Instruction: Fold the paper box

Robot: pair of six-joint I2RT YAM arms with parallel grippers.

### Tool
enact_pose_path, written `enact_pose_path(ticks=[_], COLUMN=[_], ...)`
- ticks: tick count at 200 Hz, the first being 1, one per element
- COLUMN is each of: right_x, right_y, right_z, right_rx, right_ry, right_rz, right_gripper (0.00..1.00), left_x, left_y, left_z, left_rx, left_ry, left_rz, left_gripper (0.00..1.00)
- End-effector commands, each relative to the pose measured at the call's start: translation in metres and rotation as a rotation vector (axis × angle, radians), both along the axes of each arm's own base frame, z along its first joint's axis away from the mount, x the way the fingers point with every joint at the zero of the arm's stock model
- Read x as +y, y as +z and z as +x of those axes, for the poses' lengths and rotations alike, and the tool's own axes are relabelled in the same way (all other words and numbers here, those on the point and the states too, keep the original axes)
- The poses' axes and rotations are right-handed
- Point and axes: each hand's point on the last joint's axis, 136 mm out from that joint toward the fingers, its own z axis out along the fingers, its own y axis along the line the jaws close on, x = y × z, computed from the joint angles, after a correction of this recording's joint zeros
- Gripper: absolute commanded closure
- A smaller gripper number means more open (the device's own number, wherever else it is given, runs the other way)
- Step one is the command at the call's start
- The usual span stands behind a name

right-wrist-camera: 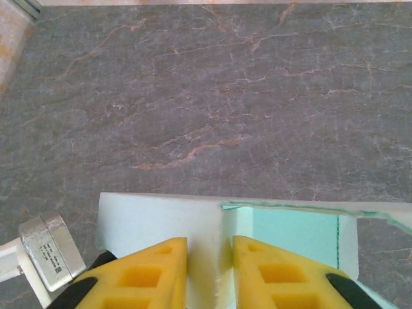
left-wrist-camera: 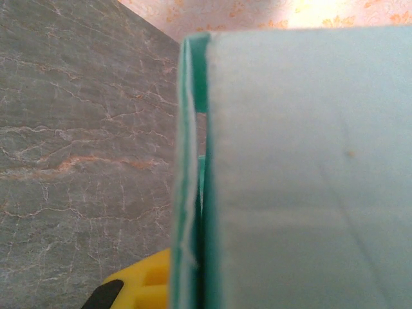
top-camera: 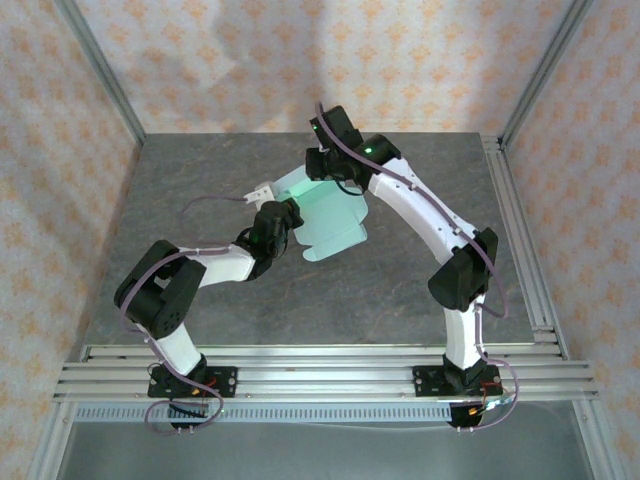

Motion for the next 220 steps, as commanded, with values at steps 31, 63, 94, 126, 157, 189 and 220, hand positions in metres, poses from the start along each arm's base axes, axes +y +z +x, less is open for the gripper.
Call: enact_pose_path(ticks=[31, 63, 94, 126, 157, 189, 220], right_x=[-0.003, -0.004, -0.004, -0.007, -0.024, -0.042, -0.083], right_y=[0.01, 0.013, 0.015, 0.032, 0.058, 0.089, 0.107], right_z=[-0.004, -0.004, -0.005, -0.011, -0.023, -0.041, -0.039], right_rx=[-0.009, -0.018, -0.022, -0.062, -0.147, -0.273, -0.352], right_ry=[0.001, 0.002, 0.006, 0.016, 0.008, 0.044, 0.03], right_rz=[0.021, 0.018, 0.018, 0.048, 0.079, 0.111, 0.169], right_gripper=[0.99, 0.77, 0.99, 0.56, 0.39, 0.34, 0.34], left_x=[0.0, 0.0, 0.001, 0.002, 0.005, 0.004, 0.002], left_y=[0.027, 0.027, 0.029, 0.027, 0.023, 0.018, 0.012], left_z=[0.0, -0.001, -0.002, -0.003, -0.003, -0.005, -0.01], left_rx=[-0.062, -0.059, -0.061, -0.044, -0.018, 0.015, 0.062], left_ry=[0.005, 0.005, 0.006, 0.009, 0.012, -0.022, -0.079], left_rz=[-0.025, -0.027, -0.03, -0.022, -0.018, -0.02, -0.033], left_gripper=[1.0, 1.0, 1.0, 1.0, 1.0, 1.0, 1.0])
